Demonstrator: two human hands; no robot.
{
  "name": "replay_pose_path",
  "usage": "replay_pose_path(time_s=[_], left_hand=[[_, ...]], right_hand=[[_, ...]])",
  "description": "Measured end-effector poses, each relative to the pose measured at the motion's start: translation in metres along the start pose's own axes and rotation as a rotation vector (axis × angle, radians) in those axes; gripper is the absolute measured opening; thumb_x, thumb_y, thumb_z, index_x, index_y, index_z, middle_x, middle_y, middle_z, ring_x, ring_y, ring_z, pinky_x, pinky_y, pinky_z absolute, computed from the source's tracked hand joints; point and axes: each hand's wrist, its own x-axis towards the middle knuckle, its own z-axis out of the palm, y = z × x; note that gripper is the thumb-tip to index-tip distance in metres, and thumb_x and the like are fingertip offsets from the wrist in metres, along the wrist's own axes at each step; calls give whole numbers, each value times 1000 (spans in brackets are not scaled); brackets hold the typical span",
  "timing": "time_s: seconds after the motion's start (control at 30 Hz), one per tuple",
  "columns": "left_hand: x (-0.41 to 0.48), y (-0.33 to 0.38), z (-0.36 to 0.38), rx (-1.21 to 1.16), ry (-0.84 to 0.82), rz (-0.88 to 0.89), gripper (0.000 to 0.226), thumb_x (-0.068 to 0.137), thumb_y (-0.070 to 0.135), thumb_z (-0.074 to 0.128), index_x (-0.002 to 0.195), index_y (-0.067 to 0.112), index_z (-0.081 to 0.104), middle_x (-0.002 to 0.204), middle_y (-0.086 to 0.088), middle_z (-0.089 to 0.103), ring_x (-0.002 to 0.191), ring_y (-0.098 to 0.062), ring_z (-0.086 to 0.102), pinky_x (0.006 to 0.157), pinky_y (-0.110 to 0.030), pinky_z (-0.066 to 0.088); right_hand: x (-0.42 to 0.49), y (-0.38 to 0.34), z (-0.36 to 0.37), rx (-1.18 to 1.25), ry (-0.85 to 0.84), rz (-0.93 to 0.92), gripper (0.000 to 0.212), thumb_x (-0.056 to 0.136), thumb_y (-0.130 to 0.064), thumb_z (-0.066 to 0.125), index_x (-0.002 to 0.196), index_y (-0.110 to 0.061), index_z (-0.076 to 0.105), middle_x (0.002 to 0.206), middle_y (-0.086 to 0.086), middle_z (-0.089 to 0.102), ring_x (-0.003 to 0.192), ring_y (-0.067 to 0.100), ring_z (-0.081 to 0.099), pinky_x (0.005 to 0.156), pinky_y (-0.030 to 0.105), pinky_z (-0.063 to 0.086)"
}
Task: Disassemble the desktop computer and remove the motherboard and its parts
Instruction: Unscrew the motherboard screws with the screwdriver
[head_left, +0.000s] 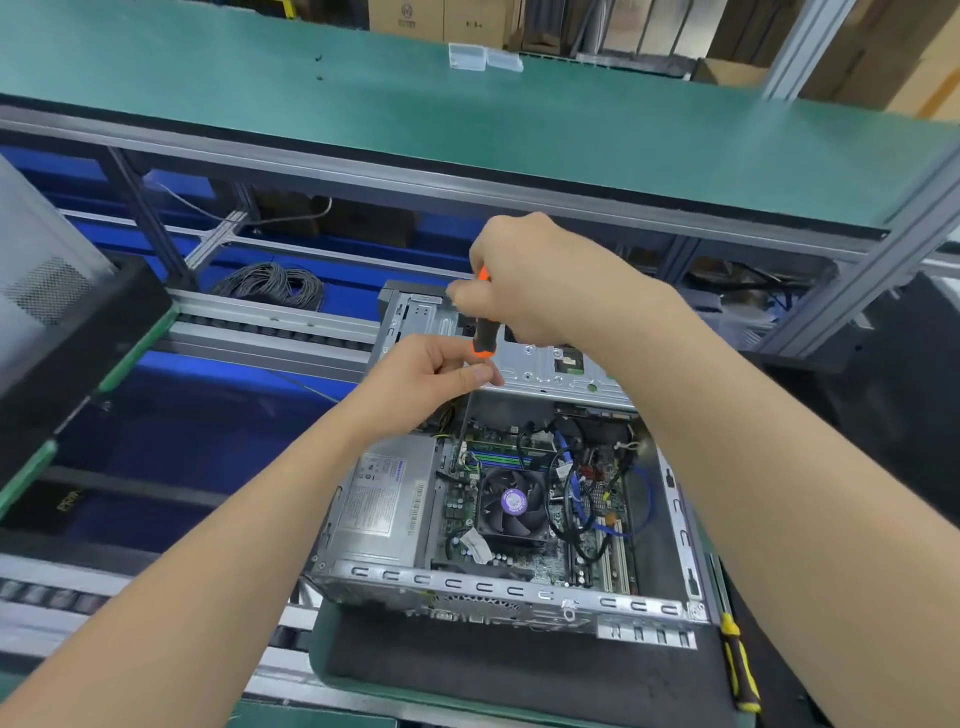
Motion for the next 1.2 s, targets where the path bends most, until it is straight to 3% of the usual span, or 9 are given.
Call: replay_pose_path(time_s=[0.13, 0.2, 0.3, 0.43, 0.63, 0.77, 0.87, 1.03, 1.2], left_hand=[[0, 6, -3, -59, 9, 14, 16, 103, 26, 63, 98, 27, 78, 55, 5, 36, 48, -4, 35, 55, -3, 39], [1, 7, -5, -75, 5, 10, 17, 103, 24, 64, 97, 30, 79, 62, -9, 32, 51, -9, 32, 59, -4, 42], [1, 6, -8, -102, -27, 6, 17, 102, 24, 63, 101, 32, 78, 62, -7, 24, 51, -11, 30, 74, -7, 48], [-3, 8, -10, -175, -55, 11, 18, 103, 20, 59, 105, 28, 75, 61, -5, 20, 49, -11, 26, 61, -8, 42], [-5, 18, -9, -209, -34, 94, 40, 106, 35, 54, 66, 38, 58, 52, 10, 30, 49, -13, 20, 50, -25, 22], [-1, 18, -7, -198, -47, 109, 22, 100, 33, 55, 88, 40, 72, 55, 3, 29, 50, -20, 20, 52, -39, 22], [1, 14, -7, -226, -82, 88, 23, 101, 27, 58, 93, 42, 73, 57, 2, 28, 51, -20, 21, 50, -42, 18], [5, 5, -14, -280, -146, 74, 27, 101, 24, 60, 121, 7, 69, 58, -4, 21, 49, -16, 20, 49, -28, 21], [6, 14, -12, -276, -194, 75, 20, 99, 24, 64, 112, 12, 73, 64, -16, 16, 51, -19, 19, 49, -33, 17]], right_hand=[[-3, 0, -21, -154, -125, -252, 7, 94, -32, 64, 90, -26, 65, 83, -12, 57, 81, 20, 57, 68, 35, 47], [-5, -6, -28, -219, -176, -373, 23, 86, -8, 61, 81, -28, 71, 84, -11, 66, 81, 14, 58, 66, 32, 48], [1, -17, -22, -304, -203, -435, 39, 73, 8, 53, 66, -27, 67, 89, 1, 70, 83, 21, 62, 59, 28, 43], [7, -18, -11, -272, -160, -431, 35, 75, 7, 58, 72, -25, 71, 88, 0, 71, 84, 19, 64, 60, 28, 46], [-1, -15, -16, -202, -165, -429, 14, 83, -26, 68, 96, -26, 67, 89, -13, 54, 92, 16, 53, 75, 37, 51], [-1, -22, -5, -246, 99, -28, 52, 94, -69, 51, 85, -17, 47, 77, -3, 36, 77, 29, 48, 65, 36, 38], [3, -29, 4, -150, 31, 146, 55, 100, -60, 51, 72, -16, 34, 74, 3, 42, 58, 22, 44, 52, 30, 31], [5, -20, 3, -194, -36, -91, 31, 97, -24, 60, 72, -17, 44, 63, 0, 52, 49, 14, 46, 43, 25, 27], [1, -6, -9, -226, -189, -294, 16, 85, -23, 66, 75, -20, 55, 70, 1, 68, 62, 21, 56, 48, 26, 31]])
